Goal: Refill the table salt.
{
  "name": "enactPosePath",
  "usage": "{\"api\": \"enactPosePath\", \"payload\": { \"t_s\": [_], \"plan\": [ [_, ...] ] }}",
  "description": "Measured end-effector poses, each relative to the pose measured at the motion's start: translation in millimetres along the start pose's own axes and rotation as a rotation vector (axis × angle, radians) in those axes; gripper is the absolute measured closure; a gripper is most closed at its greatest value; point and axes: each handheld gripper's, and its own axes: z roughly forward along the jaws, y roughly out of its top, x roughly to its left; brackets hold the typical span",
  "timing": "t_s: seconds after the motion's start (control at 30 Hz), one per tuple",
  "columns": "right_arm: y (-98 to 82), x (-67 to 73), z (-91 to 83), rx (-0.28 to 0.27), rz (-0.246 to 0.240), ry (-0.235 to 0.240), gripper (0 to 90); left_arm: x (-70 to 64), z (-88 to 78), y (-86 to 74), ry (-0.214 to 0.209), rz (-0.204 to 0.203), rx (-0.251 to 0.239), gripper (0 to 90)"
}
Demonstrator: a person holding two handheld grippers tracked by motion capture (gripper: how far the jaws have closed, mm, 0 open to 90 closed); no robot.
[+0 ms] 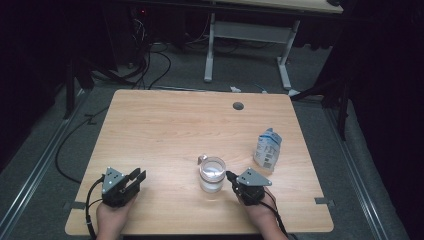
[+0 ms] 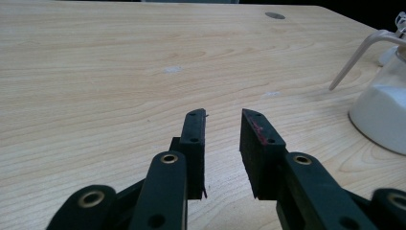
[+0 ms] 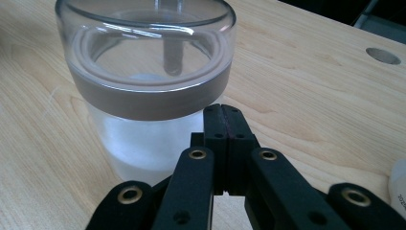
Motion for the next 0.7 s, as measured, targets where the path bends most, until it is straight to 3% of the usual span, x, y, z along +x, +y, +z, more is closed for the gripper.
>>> {"api": "enactPosePath", "payload": {
  "t_s": [0.7],
  "plan": [
    [-0.8,27.6,-5.8,-0.028,-0.037,0.057,90.0,-0.3,0.0,-0.8,0.000,0.004,0.002,71.2]
  ]
}}
